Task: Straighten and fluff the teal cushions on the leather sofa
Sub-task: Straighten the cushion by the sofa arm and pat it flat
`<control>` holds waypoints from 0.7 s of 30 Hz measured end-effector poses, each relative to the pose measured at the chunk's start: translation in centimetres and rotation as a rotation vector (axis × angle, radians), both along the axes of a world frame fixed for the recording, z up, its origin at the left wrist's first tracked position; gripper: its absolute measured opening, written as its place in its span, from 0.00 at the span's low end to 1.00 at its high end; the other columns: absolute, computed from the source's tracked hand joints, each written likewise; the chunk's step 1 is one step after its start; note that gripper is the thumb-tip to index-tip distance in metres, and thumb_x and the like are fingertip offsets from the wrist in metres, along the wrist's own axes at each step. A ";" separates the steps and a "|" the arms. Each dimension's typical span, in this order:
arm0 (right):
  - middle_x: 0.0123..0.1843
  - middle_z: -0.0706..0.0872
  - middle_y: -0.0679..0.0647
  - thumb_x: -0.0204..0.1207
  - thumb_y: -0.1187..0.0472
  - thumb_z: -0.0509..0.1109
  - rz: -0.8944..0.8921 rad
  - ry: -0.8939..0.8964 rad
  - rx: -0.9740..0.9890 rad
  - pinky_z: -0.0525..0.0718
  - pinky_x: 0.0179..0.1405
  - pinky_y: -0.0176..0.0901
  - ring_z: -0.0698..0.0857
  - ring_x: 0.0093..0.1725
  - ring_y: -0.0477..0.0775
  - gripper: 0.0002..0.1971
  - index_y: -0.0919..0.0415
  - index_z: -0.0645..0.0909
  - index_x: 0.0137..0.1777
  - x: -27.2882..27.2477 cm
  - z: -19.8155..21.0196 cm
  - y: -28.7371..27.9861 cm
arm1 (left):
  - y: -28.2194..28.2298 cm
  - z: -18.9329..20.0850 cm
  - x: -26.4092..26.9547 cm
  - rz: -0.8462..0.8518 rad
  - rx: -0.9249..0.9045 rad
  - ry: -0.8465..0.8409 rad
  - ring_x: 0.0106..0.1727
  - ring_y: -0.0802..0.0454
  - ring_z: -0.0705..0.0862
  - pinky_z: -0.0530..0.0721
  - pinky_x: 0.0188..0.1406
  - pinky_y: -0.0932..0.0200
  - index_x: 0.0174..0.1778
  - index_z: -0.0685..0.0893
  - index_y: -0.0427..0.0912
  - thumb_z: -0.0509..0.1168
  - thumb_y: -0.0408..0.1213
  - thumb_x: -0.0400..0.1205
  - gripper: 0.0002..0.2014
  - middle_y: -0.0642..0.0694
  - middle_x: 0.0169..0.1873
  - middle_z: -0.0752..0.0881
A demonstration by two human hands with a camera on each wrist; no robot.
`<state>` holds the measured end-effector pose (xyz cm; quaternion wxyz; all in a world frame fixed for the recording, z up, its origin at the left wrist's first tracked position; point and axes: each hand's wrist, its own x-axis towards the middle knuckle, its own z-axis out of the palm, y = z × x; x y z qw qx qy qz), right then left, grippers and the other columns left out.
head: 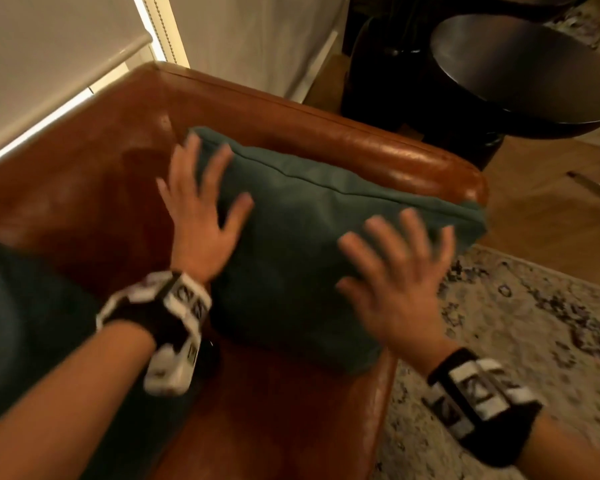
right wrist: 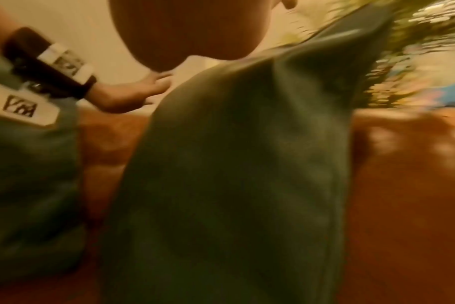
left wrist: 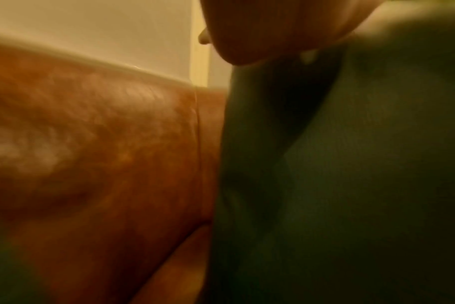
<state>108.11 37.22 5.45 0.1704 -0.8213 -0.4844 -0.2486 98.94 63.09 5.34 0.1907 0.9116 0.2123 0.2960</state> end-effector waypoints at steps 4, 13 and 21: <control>0.85 0.49 0.51 0.66 0.23 0.61 0.034 -0.119 -0.467 0.42 0.63 0.94 0.40 0.82 0.72 0.44 0.34 0.52 0.81 -1.0 -3.6 1.7 | -2.2 -6.6 -2.8 -0.277 0.151 0.371 0.79 0.34 0.27 0.42 0.68 0.14 0.80 0.37 0.65 0.54 0.79 0.65 0.52 0.45 0.80 0.27; 0.86 0.46 0.50 0.61 0.19 0.60 -0.139 -0.062 -0.504 0.41 0.62 0.94 0.36 0.82 0.72 0.48 0.31 0.50 0.81 2.7 -3.8 3.0 | 0.5 -8.2 3.0 -0.248 0.178 0.494 0.75 0.36 0.19 0.37 0.66 0.13 0.76 0.24 0.63 0.41 0.88 0.54 0.60 0.47 0.74 0.17; 0.85 0.52 0.52 0.64 0.19 0.58 -0.111 0.031 -0.474 0.42 0.64 0.92 0.44 0.82 0.73 0.45 0.33 0.55 0.80 1.8 -2.6 3.3 | 0.3 -5.1 1.1 -0.227 0.225 0.485 0.82 0.35 0.34 0.40 0.65 0.12 0.81 0.40 0.62 0.41 0.79 0.70 0.45 0.44 0.82 0.32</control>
